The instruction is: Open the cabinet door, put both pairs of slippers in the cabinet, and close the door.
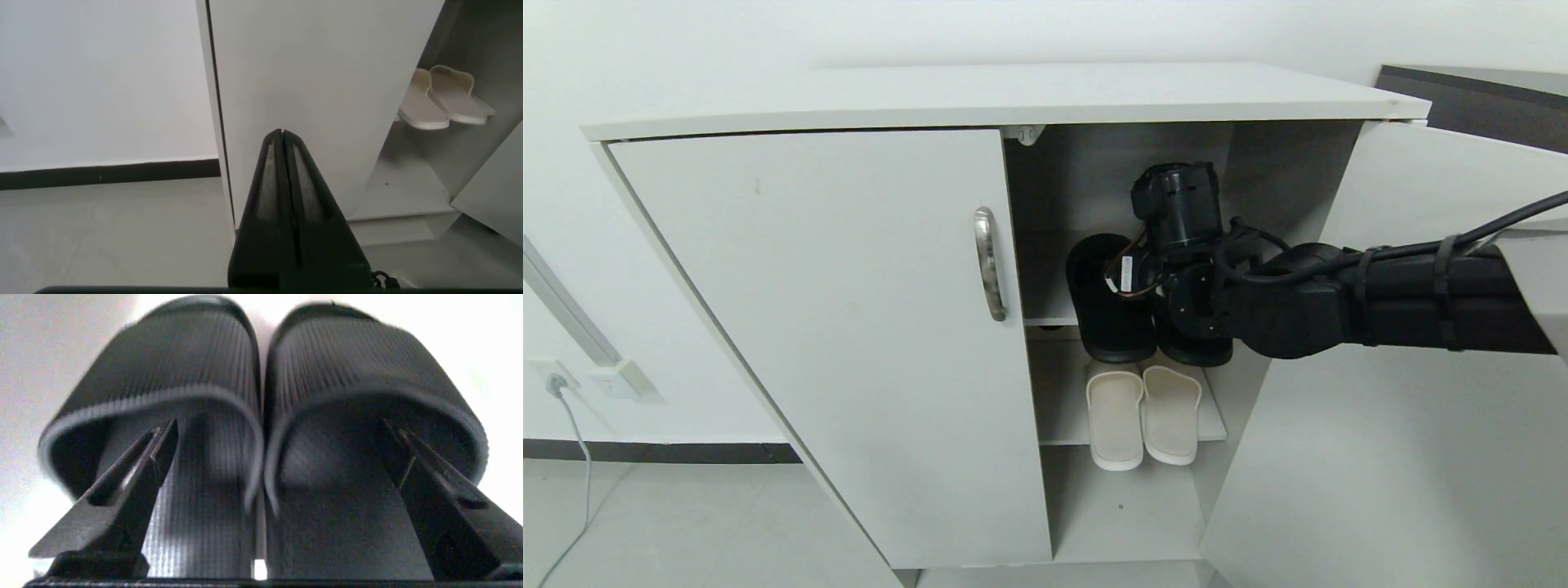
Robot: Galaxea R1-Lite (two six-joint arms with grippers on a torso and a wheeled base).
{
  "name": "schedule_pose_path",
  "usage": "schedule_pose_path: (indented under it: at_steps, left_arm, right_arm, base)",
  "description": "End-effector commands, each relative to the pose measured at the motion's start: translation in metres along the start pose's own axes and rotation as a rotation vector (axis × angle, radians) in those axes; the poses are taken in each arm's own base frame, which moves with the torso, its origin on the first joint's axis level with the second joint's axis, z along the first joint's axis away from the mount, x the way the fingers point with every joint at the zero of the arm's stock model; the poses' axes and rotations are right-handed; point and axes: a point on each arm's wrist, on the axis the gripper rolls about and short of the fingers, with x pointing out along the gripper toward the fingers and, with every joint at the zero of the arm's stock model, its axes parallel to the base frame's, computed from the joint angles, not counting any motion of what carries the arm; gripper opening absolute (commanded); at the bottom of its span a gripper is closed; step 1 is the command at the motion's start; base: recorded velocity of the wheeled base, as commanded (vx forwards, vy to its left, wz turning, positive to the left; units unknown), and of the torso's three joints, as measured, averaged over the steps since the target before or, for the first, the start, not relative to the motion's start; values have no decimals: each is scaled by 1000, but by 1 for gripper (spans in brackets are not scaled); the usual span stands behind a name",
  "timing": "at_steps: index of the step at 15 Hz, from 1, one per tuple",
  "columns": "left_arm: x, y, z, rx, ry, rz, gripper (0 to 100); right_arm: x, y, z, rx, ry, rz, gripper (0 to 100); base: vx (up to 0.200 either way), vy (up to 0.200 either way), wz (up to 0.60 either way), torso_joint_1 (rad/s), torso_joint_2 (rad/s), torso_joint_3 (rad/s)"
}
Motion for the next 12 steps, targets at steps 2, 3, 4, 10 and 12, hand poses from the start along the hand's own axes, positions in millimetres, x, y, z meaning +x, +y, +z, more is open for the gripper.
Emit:
schedule_pose_path:
  at_steps: [2, 3, 4, 10, 12]
  left_arm:
    - [0, 0, 0, 0, 1, 0, 0]
    - [0, 0, 0, 0, 1, 0, 0]
    - [0, 0, 0, 0, 1, 0, 0]
    - [0, 0, 0, 1, 1, -1, 0]
    - [0, 0, 0, 1, 0, -1, 0]
  right_arm:
    - [-37, -8, 9, 3, -1, 38, 100]
    - [-53, -8, 6, 7, 10, 64, 100]
    - [-68, -8, 2, 4, 25, 87, 100]
    - [-143, -27, -21, -14, 20, 225, 100]
    - [-156, -36, -28, -7, 7, 256, 100]
  base:
    - [0, 0, 0, 0, 0, 0]
    - [0, 0, 0, 0, 0, 0]
    - [0, 0, 0, 0, 0, 0]
    - [0, 0, 0, 0, 0, 0]
    - [0, 0, 0, 0, 0, 0]
